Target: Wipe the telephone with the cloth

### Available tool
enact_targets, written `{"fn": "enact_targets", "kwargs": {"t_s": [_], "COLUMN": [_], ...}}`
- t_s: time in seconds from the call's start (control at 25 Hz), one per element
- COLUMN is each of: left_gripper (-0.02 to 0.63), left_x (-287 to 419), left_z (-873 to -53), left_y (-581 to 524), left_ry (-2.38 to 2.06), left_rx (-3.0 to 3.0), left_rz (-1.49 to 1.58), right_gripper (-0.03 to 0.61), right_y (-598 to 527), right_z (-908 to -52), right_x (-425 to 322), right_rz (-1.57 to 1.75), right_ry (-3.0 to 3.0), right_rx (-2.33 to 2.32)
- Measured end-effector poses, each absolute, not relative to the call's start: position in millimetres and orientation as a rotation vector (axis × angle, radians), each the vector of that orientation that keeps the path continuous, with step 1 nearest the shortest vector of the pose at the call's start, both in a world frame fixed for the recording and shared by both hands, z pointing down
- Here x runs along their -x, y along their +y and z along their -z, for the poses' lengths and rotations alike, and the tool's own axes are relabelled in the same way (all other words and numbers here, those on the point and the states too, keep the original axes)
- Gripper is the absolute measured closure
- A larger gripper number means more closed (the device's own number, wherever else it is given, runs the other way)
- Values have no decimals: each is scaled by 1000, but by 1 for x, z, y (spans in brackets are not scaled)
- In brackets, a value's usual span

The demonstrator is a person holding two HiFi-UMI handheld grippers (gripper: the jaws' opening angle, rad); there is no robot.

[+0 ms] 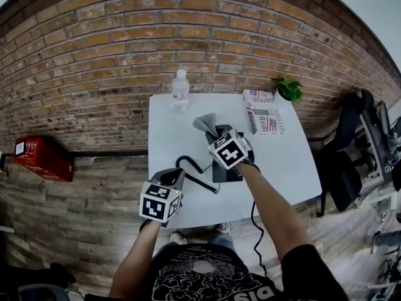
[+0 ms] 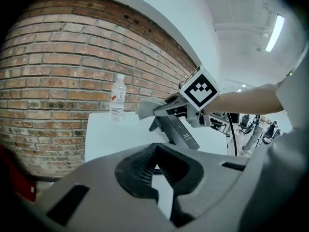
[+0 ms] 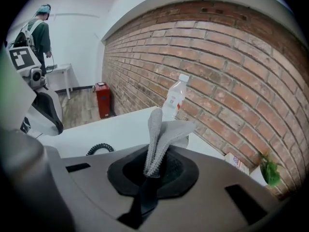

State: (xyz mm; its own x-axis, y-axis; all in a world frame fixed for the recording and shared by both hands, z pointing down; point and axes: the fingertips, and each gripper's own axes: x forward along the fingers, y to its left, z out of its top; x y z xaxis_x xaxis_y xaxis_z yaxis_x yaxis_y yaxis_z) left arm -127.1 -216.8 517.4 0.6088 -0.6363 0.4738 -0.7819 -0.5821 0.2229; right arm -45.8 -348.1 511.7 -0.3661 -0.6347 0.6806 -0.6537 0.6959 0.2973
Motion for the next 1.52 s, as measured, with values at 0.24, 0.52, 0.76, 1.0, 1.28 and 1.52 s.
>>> {"fn": "enact_targets", "kwargs": {"t_s": [0.24,0.52,0.76,1.0,1.28,1.52], "left_gripper": [607,607,607,607,607,607], "left_x": [132,126,123,123,122,116], "left_z": [-521,-524,-525,-526,-527,-531], "left_y": [-220,-220,-217,-212,-209,-206], "left_ry": [-1141,-1135,-1133,-1136,-1136,-1126], "left_rx": [-2410,-2408,-2412,-2408,-2399,-2400], "left_rz": [-491,-493,-504,-504,-499,-498], "right_gripper": [566,566,566,566,566,566], "right_y": [-345,-332,-323,-311,-297,-285], "right_z": [-531,-542,-546,-552,-557,-564], "right_x": [49,50,49,50,50,50], "right_rz": [-26,-38,-53,-79,-104,-118], "right_ry": [-2053,-2051,-2051,-2065,-2078,-2090], "right_rx": [-907,-857,-839,-824,-820,-801]}}
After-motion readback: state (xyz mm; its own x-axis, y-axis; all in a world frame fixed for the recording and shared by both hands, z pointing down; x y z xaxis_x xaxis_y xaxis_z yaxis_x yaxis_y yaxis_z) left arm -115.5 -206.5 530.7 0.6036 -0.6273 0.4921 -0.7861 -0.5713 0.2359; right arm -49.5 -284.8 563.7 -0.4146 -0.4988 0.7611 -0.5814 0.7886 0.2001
